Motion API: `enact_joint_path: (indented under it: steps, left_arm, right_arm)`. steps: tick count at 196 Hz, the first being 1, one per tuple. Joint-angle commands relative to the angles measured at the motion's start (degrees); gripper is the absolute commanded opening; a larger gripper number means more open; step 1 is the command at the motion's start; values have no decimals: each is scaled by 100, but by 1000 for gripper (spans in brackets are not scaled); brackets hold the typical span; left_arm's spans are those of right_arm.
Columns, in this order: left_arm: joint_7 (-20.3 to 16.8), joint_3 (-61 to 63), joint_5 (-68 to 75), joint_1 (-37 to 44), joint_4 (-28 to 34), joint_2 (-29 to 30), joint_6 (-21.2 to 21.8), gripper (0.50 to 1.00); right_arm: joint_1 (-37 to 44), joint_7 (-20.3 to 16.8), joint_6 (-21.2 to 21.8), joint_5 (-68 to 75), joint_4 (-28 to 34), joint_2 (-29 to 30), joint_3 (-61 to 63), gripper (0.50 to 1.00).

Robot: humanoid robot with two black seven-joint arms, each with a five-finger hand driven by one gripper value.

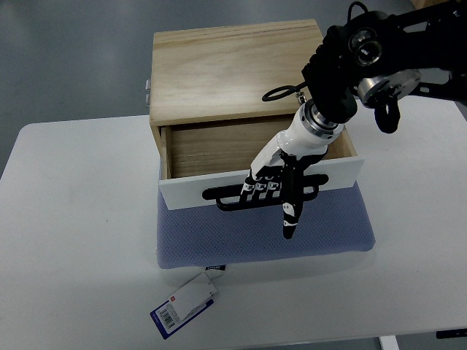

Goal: Open wood drawer with right hand
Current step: 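Pull the upper drawer toward the robot with the right hand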

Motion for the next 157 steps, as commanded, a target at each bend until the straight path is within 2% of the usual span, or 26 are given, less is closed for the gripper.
enact_joint_path:
  steps: [1,157]
  left_arm:
    - [0,9,0,0,0,0,0,1000]
    - [0,0,0,0,0,0,0,1000]
  right_arm:
    - [-10,9,0,-48,0,-19,0,944]
    - [8,9,0,-233,0,-194,70,944]
